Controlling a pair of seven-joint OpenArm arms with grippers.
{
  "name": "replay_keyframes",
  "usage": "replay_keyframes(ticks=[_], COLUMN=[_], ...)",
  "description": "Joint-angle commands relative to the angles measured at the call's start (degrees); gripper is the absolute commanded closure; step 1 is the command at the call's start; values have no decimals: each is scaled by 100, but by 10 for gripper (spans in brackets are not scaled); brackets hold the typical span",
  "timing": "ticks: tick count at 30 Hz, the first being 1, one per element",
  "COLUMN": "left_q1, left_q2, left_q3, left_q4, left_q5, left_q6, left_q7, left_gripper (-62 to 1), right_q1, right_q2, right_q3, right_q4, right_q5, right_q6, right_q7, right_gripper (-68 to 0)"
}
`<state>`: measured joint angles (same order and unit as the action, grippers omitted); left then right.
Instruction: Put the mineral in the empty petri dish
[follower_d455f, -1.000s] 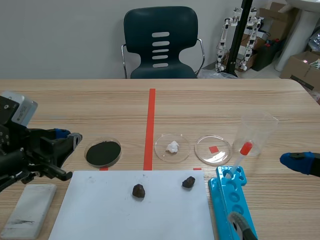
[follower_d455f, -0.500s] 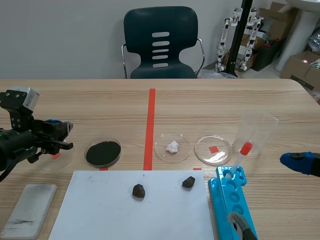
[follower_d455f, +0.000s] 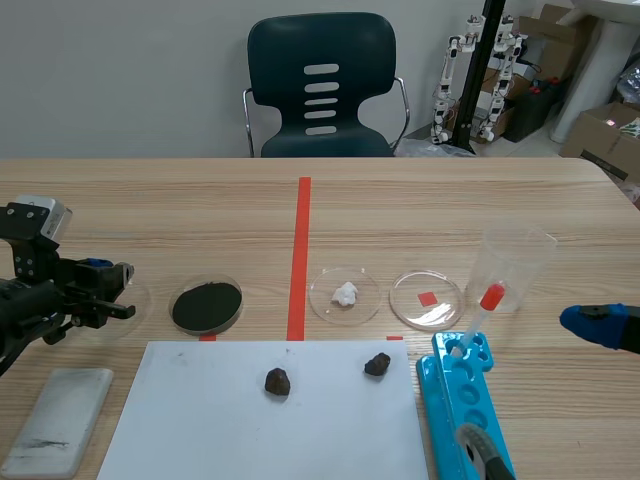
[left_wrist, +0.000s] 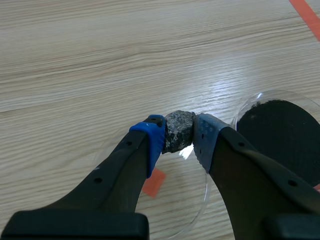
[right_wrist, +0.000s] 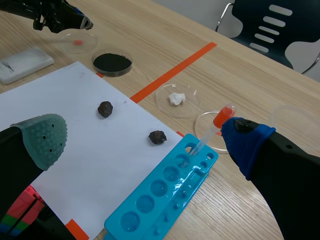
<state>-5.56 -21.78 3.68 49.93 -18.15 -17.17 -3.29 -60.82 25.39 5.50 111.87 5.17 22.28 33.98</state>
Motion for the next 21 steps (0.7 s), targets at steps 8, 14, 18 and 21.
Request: replay_keyframes(ticks=[8,14,18,21], left_q1=[-31,-35,-35,-35], left_q2=[-98,-96,-94,-76], left_q3=[-26,-26,-26,-26], left_q4=[-260,-496,-570,-619], left_q5=[50,66,70,138], left_q6=[-4,11,11,13], left_q7=[-315,-507,-518,-601], left_gripper=[-116,-116,-116,-116], right_q1=[2,2,2,2], right_q2=[0,0,0,0], right_q3=[4,4,4,4], right_q4=[68,68,68,68], right_q5=[59,59,59,59], right_q6=[2,2,2,2], right_q7=[83,83,83,81], right_gripper=[-653,-653,-653,-653])
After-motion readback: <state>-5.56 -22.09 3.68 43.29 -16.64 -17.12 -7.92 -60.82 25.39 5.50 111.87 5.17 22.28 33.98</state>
